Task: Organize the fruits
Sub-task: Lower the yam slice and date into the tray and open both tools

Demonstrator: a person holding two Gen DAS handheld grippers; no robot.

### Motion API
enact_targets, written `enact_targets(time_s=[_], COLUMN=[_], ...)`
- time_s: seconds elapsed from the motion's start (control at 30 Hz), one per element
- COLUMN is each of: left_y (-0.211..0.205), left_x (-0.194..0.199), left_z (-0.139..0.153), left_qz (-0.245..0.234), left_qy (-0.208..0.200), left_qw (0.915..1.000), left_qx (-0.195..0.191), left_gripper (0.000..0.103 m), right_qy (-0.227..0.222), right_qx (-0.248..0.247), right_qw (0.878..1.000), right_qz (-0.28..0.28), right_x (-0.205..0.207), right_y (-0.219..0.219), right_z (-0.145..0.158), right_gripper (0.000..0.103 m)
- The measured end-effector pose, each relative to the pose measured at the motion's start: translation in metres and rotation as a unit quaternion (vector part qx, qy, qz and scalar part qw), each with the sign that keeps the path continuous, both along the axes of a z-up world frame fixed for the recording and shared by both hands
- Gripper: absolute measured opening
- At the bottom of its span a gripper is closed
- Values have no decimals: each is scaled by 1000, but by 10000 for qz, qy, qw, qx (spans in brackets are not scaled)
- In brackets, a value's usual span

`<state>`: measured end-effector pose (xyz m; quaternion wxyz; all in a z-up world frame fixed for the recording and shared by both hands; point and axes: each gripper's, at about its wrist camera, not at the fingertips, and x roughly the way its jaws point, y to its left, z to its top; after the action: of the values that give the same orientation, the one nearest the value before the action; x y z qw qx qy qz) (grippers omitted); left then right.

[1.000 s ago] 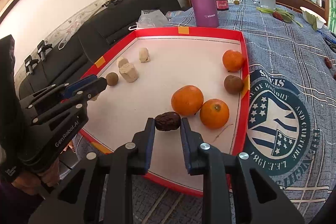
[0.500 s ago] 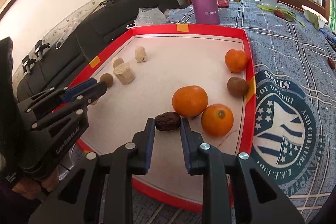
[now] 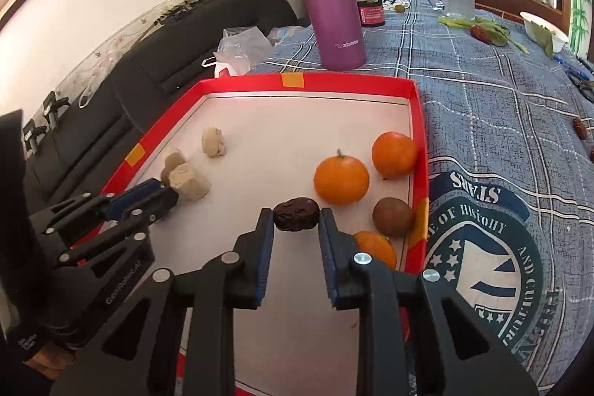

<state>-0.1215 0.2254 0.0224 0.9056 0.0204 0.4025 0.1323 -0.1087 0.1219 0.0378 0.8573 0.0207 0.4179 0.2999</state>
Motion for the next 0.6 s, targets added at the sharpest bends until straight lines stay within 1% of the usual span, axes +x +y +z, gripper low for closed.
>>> enact_targets(time_s=[0.07, 0.2, 0.27, 0.37, 0.43, 0.57, 0.6], left_y=[-1, -2, -1, 0, 0, -4, -5], left_x=[0, -1, 0, 0, -1, -2, -3], left_z=[-1, -1, -1, 0, -1, 1, 2], left_qz=[11, 69, 84, 157, 185, 225, 222], left_qy=[26, 47, 74, 95, 111, 107, 98], left_qw=[10000, 10000, 9999, 9998, 9998, 9997, 9997], left_qx=[-13, 21, -13, -35, -16, 60, 62], left_gripper=[15, 15, 19, 28, 44, 53, 59], right_qy=[97, 138, 146, 74, 43, 4, 3], right_qx=[92, 120, 169, 291, 366, 493, 520], right_qw=[9999, 9997, 9996, 9994, 9992, 9988, 9986], right_qz=[62, 173, 190, 178, 155, 51, 16], right_x=[-1, -5, -7, -9, -10, -12, -12], right_y=[-1, -1, -4, -11, -17, -32, -36], right_z=[-2, -2, -1, 3, 7, 11, 11], right_gripper=[27, 27, 27, 28, 28, 28, 28])
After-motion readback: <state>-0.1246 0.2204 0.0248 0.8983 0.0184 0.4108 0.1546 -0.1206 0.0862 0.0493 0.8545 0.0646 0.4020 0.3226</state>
